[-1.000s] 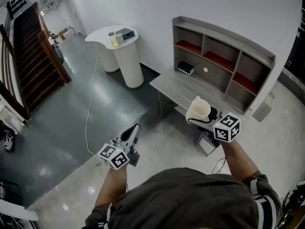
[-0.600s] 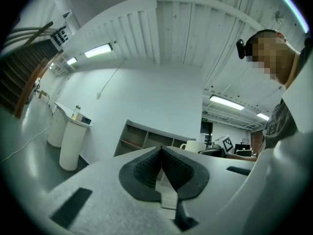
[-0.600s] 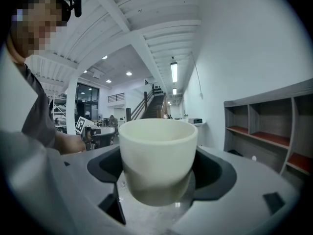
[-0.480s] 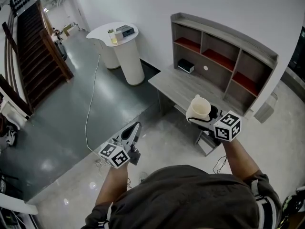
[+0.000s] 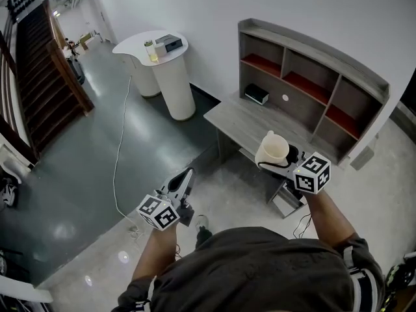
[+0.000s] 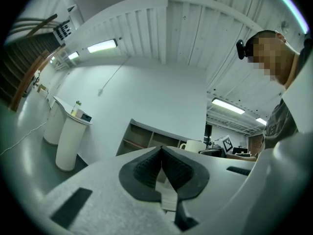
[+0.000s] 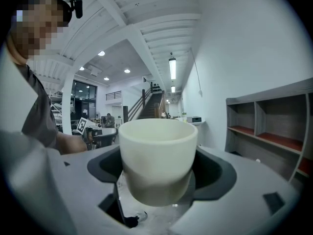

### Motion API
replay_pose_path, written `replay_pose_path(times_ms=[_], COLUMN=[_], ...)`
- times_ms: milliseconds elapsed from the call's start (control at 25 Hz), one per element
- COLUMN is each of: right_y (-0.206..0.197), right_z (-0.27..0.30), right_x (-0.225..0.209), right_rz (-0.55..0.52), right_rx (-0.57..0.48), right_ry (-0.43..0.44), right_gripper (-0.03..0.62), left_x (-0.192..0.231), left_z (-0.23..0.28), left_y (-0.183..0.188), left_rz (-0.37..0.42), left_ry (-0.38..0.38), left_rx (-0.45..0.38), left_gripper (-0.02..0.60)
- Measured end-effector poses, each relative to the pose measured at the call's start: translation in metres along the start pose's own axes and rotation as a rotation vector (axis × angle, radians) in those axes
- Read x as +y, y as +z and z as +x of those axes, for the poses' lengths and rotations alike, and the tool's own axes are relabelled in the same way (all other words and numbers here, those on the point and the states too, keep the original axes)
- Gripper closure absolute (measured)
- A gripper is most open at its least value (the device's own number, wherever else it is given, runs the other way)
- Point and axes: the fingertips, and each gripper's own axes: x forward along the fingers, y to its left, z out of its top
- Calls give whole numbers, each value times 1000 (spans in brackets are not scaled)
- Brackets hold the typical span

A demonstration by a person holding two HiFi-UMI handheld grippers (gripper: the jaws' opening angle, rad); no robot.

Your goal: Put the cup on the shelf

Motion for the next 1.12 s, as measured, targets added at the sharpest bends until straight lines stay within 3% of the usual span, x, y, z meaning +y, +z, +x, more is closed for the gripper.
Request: replay_pose_path(times_ms=[440,680,920,1120], right_y=[61,96,104,101], right_z=[192,283,335,352], right_x=[-47,-73,-109,-151], right_rz=[-10,-15,-3,13], right_rx=[-22,-39,-27,-17], right_ry=[-75,-82,-80,-66], right_gripper=[181,181,181,181], left_x=[198,293,348,370], left_z=[45,60,87,125], left_y=[66,102,113,108], left_rz=[9,19,15,20], left_ry=[-111,-120,-119,-105], left_rx=[14,23,37,59], left_gripper=[581,581,581,581])
